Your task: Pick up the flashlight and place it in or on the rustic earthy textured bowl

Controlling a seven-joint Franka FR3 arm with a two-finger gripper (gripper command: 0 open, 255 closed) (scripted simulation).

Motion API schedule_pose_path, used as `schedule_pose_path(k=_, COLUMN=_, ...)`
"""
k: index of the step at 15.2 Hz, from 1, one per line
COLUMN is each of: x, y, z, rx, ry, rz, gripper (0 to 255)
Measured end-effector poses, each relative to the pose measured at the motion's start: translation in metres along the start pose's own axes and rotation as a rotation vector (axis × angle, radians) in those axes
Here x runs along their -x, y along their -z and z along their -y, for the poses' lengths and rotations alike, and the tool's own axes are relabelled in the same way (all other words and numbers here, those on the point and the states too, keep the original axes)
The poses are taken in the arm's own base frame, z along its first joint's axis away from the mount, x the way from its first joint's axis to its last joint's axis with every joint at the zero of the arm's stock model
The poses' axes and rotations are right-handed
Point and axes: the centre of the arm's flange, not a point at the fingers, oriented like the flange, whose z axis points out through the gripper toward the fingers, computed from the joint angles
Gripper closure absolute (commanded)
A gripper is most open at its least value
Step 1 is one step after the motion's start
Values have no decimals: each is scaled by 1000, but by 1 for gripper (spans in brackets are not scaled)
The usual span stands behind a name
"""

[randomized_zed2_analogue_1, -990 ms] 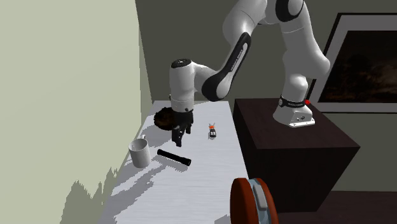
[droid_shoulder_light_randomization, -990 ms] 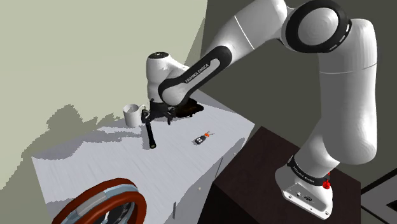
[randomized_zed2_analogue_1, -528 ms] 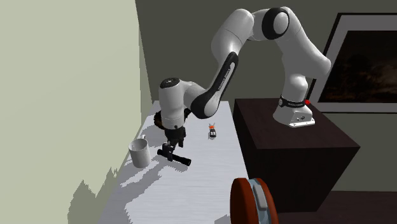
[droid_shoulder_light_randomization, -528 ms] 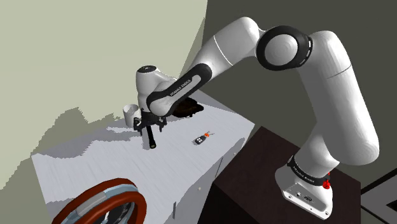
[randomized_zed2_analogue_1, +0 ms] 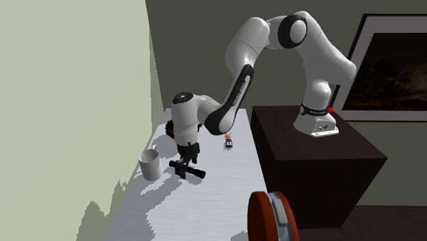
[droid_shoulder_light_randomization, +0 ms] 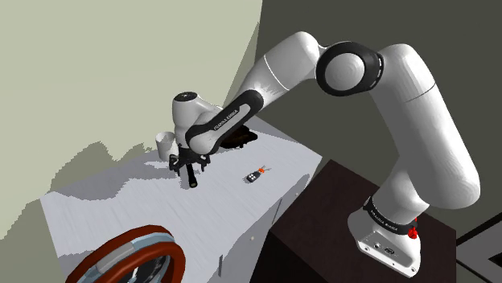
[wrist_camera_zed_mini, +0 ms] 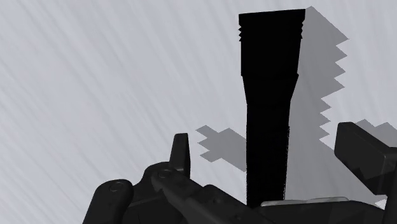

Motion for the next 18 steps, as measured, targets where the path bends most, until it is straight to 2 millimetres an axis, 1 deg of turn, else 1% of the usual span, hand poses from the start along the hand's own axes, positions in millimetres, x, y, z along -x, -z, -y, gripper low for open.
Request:
schedule_pose_path(k=4, x=0, y=0, z=0, rx=0, ry=0, rz=0, gripper=0)
schedule_pose_path(k=5, x=0, y=0, z=0, rx=0, ry=0, rz=0, gripper=255)
schedule_pose_path(k=16, x=-2, y=5, z=-2, rx=1, ry=-3, rz=-3, gripper=255)
schedule_pose_path(k=18, x=-1, y=11, z=0, rx=0, ry=0, rz=-1, gripper=255)
